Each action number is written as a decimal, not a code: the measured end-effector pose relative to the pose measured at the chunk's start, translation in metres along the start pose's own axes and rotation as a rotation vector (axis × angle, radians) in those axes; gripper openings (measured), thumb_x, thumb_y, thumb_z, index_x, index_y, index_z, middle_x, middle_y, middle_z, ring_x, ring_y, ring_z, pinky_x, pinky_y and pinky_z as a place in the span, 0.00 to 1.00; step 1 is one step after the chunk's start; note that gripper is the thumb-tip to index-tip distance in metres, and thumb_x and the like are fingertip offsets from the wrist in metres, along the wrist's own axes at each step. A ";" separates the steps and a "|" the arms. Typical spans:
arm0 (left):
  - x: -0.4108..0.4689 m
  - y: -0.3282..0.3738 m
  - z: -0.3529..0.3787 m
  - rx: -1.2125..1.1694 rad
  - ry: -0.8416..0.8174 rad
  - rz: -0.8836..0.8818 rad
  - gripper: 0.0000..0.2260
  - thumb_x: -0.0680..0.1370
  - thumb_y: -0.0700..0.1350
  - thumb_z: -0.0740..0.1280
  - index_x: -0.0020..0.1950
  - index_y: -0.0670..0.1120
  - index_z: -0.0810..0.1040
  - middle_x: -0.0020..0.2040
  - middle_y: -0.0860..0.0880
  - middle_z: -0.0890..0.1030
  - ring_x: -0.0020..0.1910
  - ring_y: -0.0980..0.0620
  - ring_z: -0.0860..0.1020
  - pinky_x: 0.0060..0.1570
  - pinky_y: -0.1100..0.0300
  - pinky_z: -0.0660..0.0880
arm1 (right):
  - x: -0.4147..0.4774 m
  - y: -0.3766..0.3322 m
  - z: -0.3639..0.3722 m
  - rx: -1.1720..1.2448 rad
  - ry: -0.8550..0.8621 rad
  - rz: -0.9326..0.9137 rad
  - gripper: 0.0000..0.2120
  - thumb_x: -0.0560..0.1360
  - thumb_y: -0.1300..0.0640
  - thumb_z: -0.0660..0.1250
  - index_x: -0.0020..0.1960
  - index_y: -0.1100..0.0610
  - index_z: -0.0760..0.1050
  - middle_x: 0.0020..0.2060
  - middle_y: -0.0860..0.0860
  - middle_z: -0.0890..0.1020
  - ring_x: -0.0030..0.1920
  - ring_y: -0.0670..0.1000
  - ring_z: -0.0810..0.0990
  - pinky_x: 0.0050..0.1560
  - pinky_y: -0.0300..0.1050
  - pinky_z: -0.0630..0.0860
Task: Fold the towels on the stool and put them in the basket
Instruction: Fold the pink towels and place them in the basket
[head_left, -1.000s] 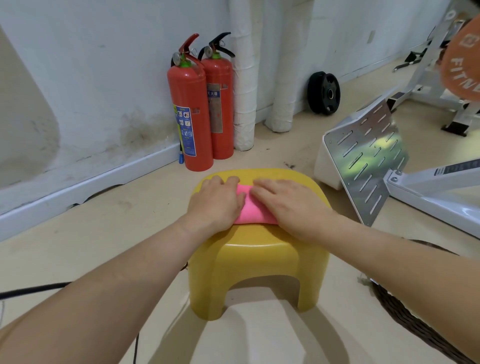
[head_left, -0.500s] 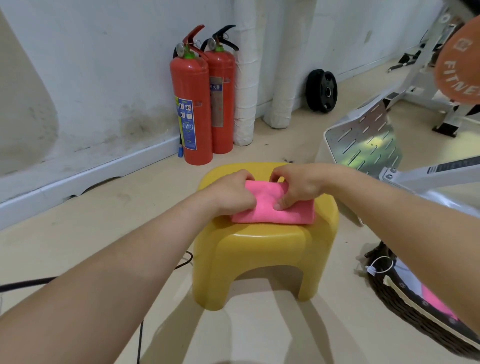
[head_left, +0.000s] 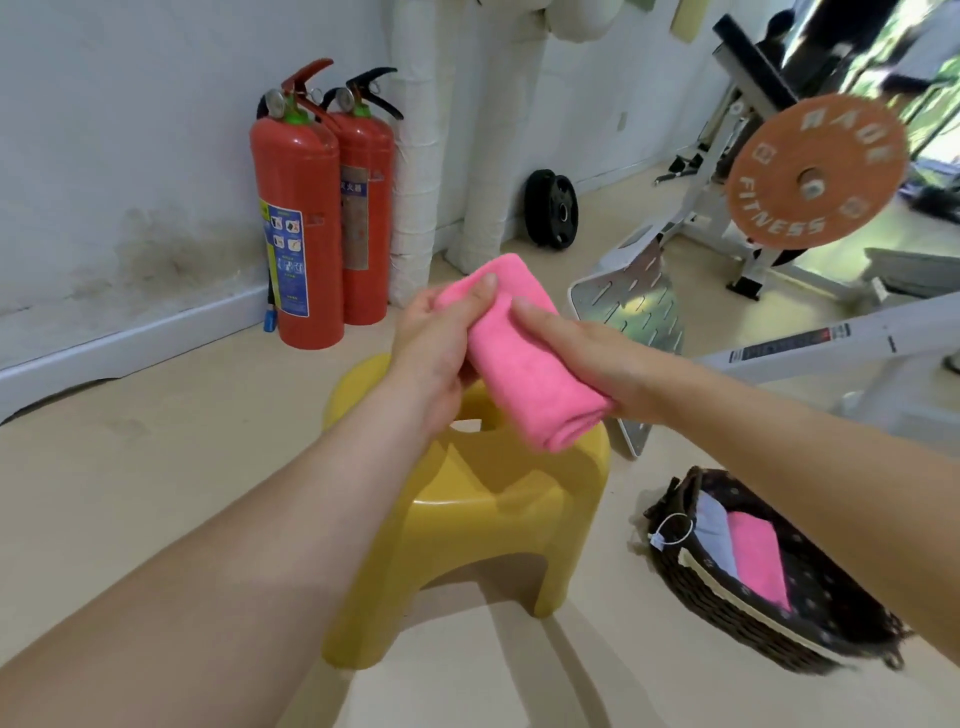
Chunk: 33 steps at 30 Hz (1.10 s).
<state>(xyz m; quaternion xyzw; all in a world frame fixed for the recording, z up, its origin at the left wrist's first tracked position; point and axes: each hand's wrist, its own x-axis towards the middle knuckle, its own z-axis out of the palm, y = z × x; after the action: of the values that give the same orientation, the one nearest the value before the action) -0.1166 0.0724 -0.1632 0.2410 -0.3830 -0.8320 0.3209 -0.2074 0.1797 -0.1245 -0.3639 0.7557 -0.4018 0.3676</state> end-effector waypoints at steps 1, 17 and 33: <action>0.000 -0.002 0.005 0.006 0.002 0.011 0.21 0.72 0.43 0.73 0.63 0.43 0.72 0.57 0.42 0.81 0.48 0.47 0.81 0.50 0.48 0.80 | -0.003 -0.001 -0.002 -0.021 0.082 -0.002 0.20 0.77 0.40 0.59 0.43 0.55 0.78 0.37 0.52 0.83 0.38 0.51 0.82 0.44 0.47 0.77; -0.059 -0.073 0.133 0.513 -0.374 0.109 0.24 0.76 0.39 0.69 0.66 0.57 0.66 0.55 0.45 0.80 0.40 0.50 0.83 0.30 0.56 0.79 | -0.072 0.068 -0.100 0.174 0.551 -0.242 0.14 0.81 0.49 0.57 0.44 0.54 0.77 0.43 0.57 0.84 0.46 0.57 0.84 0.49 0.55 0.79; -0.062 -0.344 0.272 0.565 -0.374 -0.463 0.24 0.75 0.36 0.67 0.65 0.60 0.71 0.59 0.42 0.80 0.50 0.41 0.81 0.53 0.36 0.76 | -0.138 0.320 -0.307 0.308 0.365 0.164 0.17 0.76 0.66 0.65 0.56 0.47 0.67 0.47 0.59 0.79 0.42 0.57 0.81 0.44 0.56 0.80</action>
<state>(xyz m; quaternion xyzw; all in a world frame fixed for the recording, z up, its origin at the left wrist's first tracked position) -0.3707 0.4208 -0.2657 0.2442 -0.5838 -0.7738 -0.0290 -0.4849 0.5331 -0.2435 -0.1624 0.7665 -0.5400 0.3075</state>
